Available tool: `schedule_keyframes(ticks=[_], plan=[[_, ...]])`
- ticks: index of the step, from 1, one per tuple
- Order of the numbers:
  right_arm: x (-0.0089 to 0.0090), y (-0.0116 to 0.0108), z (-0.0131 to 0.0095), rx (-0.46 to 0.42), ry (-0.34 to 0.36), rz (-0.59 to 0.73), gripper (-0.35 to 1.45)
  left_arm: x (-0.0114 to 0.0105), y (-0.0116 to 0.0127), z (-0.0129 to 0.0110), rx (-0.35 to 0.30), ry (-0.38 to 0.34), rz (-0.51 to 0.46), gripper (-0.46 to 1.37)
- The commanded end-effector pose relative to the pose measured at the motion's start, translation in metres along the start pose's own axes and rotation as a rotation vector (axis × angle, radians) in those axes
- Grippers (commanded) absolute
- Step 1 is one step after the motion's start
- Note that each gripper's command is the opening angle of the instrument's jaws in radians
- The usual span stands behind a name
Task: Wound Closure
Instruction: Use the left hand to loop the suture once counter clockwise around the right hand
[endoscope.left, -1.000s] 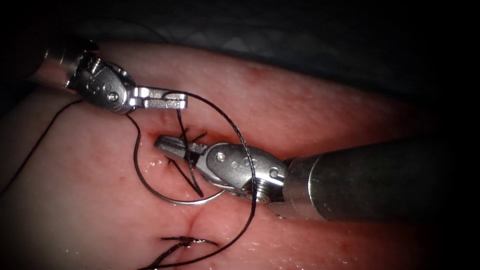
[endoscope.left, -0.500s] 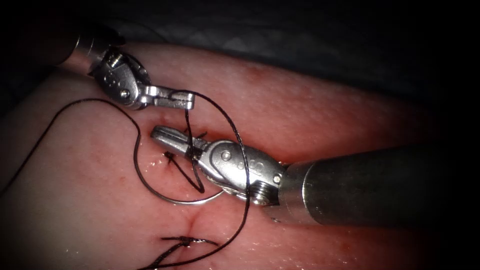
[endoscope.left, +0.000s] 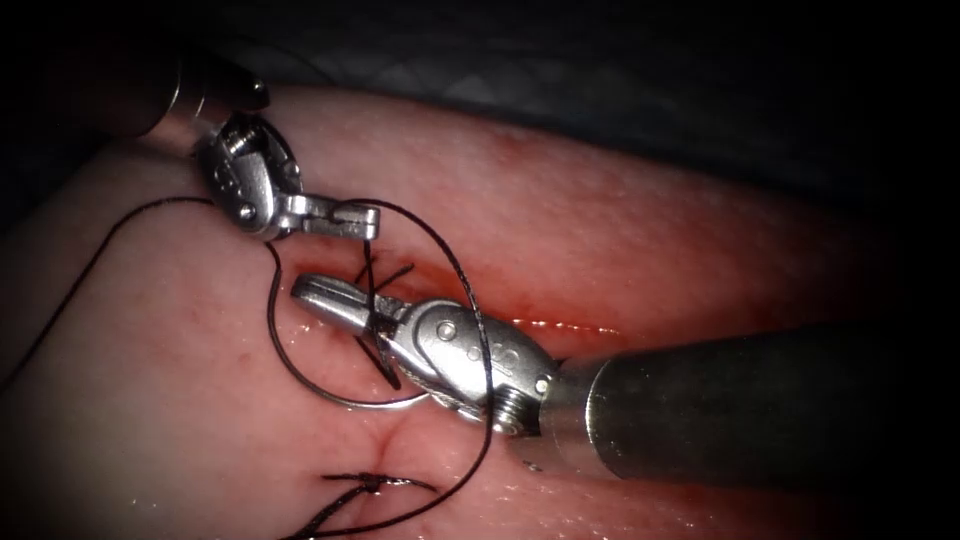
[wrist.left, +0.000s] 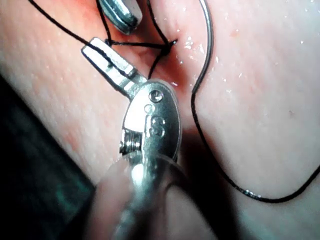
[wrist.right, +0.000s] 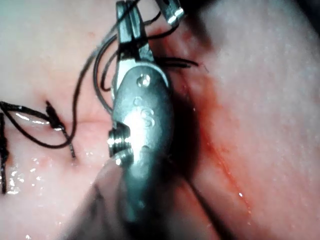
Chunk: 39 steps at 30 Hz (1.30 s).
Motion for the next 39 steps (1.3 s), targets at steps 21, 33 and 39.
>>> schedule_keyframes(ticks=[21, 33, 39], plan=[[0.0013, 0.0006, -0.0013, -0.159, -0.007, 0.035, -0.35, 0.0014, 0.0033, -0.0008, 0.018, 0.042, 0.037, -0.35], [0.0015, 0.0007, -0.0018, -0.196, -0.006, 0.079, -0.35, 0.0027, 0.0045, -0.0015, 0.012, 0.046, 0.080, -0.35], [0.0018, 0.0009, -0.0025, -0.251, -0.003, 0.114, -0.35, 0.0033, 0.0041, -0.0026, 0.019, 0.034, 0.089, -0.35]])
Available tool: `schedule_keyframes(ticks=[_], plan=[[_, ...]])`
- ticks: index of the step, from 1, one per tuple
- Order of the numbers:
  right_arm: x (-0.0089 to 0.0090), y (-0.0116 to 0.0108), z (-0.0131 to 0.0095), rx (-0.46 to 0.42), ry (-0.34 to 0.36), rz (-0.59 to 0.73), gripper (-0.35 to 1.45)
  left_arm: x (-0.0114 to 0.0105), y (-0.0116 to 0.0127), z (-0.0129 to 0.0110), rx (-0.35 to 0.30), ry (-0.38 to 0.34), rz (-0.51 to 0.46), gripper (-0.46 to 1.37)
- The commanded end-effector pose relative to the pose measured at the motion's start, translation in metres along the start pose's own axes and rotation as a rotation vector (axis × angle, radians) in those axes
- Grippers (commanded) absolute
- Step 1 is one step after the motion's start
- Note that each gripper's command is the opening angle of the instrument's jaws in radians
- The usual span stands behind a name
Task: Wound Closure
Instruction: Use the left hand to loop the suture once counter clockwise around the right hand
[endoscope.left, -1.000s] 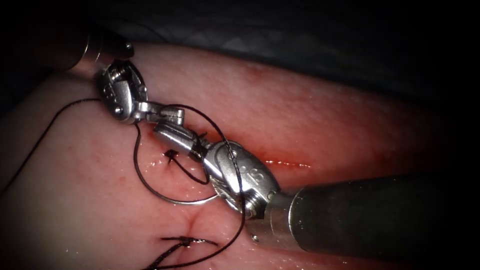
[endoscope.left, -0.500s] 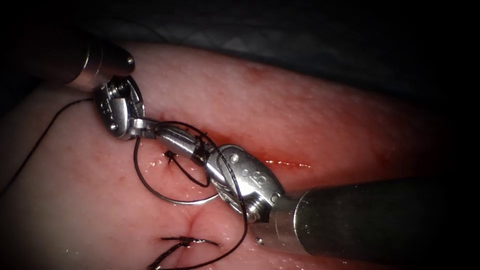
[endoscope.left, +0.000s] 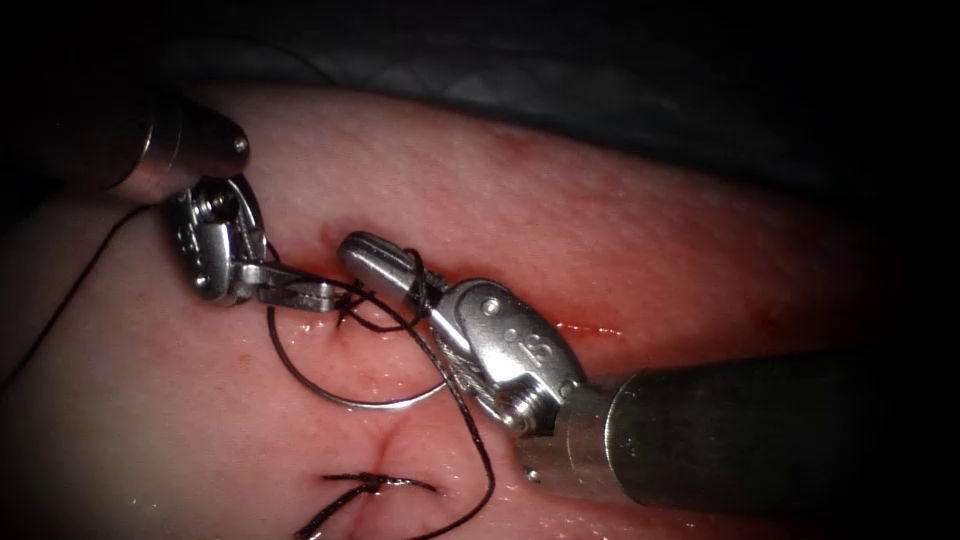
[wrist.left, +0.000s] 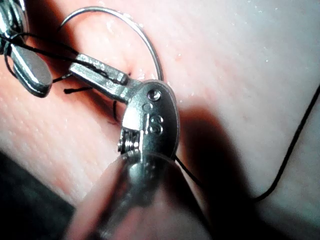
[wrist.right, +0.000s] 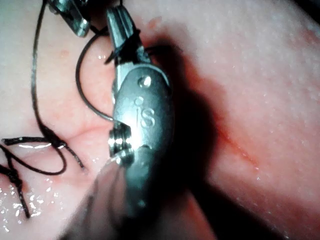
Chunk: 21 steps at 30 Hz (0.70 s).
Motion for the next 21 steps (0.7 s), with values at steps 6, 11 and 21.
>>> schedule_keyframes(ticks=[6, 11, 21], plan=[[0.0001, -0.0002, 0.0003, -0.008, 0.010, 0.046, -0.35, -0.0001, 0.0001, 0.0001, 0.004, -0.009, 0.008, -0.35], [-0.0003, -0.0007, 0.0009, -0.015, 0.007, 0.085, -0.35, -0.0001, 0.0005, 0.0009, 0.010, -0.015, 0.018, -0.35], [-0.0011, -0.0012, 0.0014, -0.087, -0.002, 0.180, -0.10, 0.0005, 0.0010, 0.0016, 0.007, -0.029, 0.029, -0.35]])
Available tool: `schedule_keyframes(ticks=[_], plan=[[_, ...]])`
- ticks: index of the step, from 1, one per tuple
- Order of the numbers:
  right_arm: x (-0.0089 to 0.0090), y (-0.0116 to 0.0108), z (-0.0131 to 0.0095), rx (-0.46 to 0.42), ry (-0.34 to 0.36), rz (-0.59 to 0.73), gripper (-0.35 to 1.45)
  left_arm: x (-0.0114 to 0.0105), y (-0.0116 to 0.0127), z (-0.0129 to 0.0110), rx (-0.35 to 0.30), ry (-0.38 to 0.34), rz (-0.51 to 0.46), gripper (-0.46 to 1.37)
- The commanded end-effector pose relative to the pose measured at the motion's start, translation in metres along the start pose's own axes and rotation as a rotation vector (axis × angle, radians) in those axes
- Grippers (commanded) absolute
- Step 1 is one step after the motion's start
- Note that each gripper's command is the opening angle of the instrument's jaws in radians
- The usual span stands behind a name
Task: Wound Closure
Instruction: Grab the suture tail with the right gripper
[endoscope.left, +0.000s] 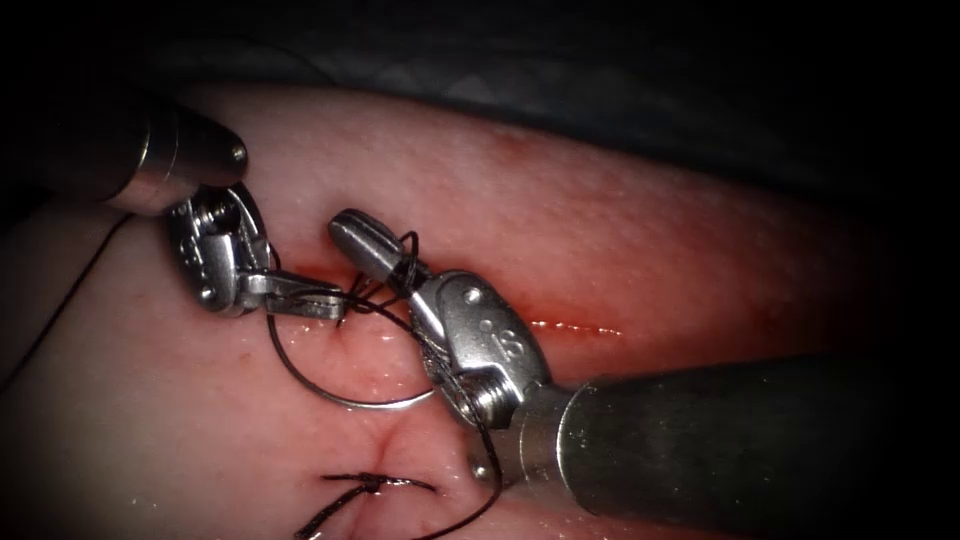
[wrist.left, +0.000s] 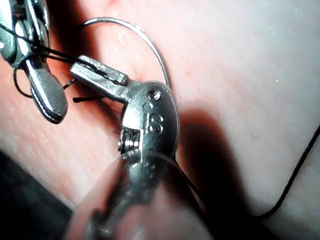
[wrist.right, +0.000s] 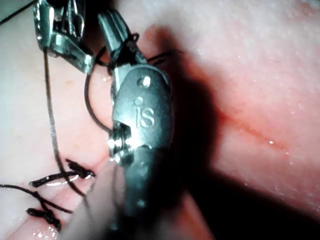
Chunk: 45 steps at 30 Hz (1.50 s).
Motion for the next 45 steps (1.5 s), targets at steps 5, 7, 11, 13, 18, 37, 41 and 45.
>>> schedule_keyframes(ticks=[5, 7, 11, 13, 18, 37, 41, 45], plan=[[0.0000, -0.0008, -0.0001, -0.105, 0.014, 0.090, 0.54, 0.0004, 0.0001, -0.0003, -0.001, -0.011, 0.003, -0.35], [-0.0001, -0.0011, -0.0004, -0.153, -0.004, 0.095, 0.69, 0.0006, 0.0001, -0.0002, 0.001, -0.015, 0.009, -0.35], [-0.0002, -0.0020, -0.0013, -0.215, -0.033, 0.146, 0.71, 0.0010, 0.0004, 0.0000, 0.001, -0.026, 0.014, -0.35], [-0.0004, -0.0026, -0.0018, -0.232, -0.026, 0.180, 0.73, 0.0012, 0.0006, 0.0002, -0.002, -0.042, 0.015, -0.35], [-0.0009, -0.0041, -0.0031, -0.310, -0.048, 0.251, 0.58, 0.0016, 0.0009, 0.0007, -0.012, -0.066, 0.016, -0.35], [-0.0050, -0.0036, -0.0046, -0.476, -0.080, 0.511, 0.50, 0.0012, 0.0009, 0.0016, -0.033, -0.094, 0.025, -0.35], [-0.0053, -0.0027, -0.0042, -0.478, -0.071, 0.537, 0.59, 0.0010, 0.0011, 0.0017, -0.037, -0.094, 0.021, -0.35], [-0.0053, -0.0019, -0.0038, -0.481, -0.066, 0.541, 0.59, 0.0009, 0.0012, 0.0017, -0.045, -0.099, 0.022, -0.35]])
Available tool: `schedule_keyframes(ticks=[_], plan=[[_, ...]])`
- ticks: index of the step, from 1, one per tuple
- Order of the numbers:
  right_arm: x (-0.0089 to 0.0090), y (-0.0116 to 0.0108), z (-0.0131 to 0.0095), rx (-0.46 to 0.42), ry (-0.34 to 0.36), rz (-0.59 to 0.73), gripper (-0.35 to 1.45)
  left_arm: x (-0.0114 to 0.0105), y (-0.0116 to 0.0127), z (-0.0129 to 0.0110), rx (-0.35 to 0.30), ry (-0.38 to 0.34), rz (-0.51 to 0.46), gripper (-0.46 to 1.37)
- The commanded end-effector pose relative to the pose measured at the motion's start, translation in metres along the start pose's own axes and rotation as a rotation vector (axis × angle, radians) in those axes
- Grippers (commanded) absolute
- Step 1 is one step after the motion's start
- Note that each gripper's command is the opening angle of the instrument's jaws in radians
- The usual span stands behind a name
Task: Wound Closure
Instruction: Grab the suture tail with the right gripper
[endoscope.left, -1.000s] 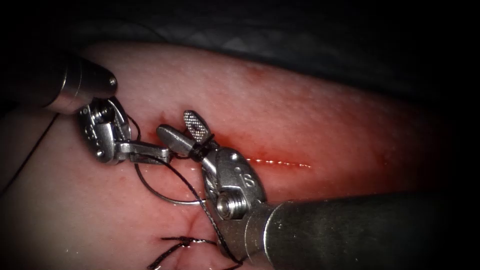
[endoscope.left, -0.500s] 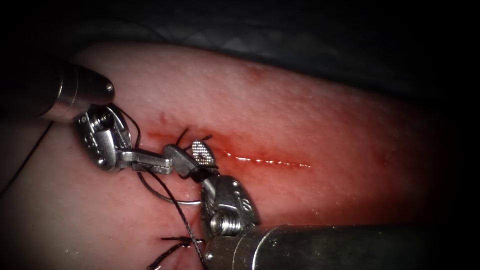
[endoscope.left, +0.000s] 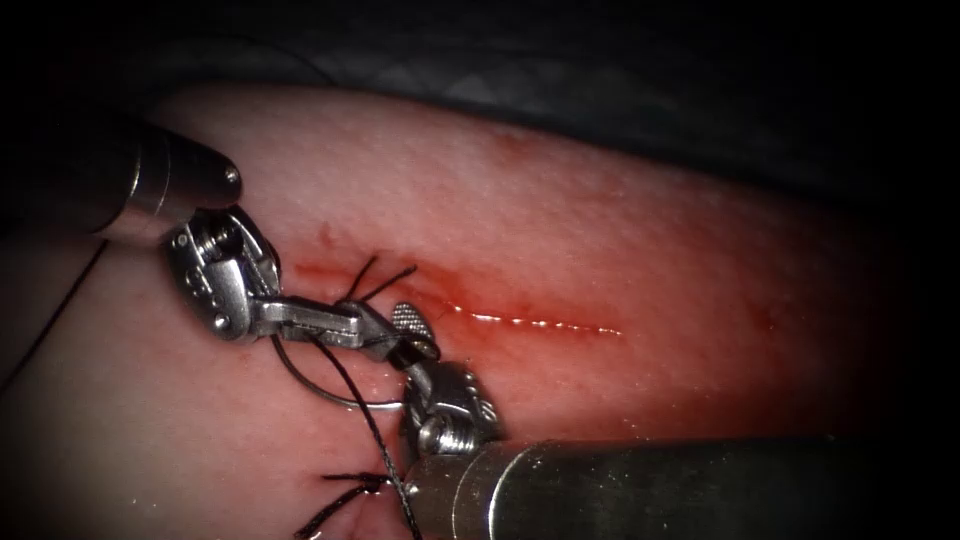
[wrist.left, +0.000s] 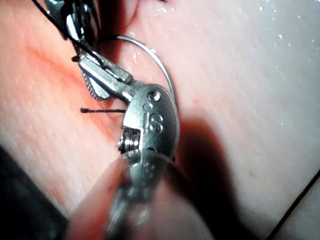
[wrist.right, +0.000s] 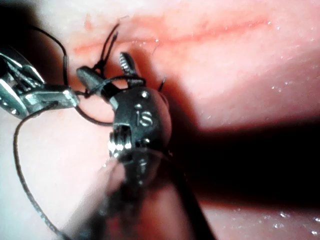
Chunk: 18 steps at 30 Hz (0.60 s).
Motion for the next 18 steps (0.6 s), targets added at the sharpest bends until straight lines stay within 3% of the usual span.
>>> schedule_keyframes(ticks=[1, 18], plan=[[0.0002, 0.0000, 0.0002, 0.000, 0.002, 0.000, 0.58, -0.0001, 0.0000, 0.0000, -0.009, 0.000, 0.001, -0.35], [0.0018, 0.0004, 0.0030, 0.000, 0.013, 0.006, 0.46, -0.0017, 0.0002, -0.0002, -0.013, -0.002, -0.011, -0.35]])
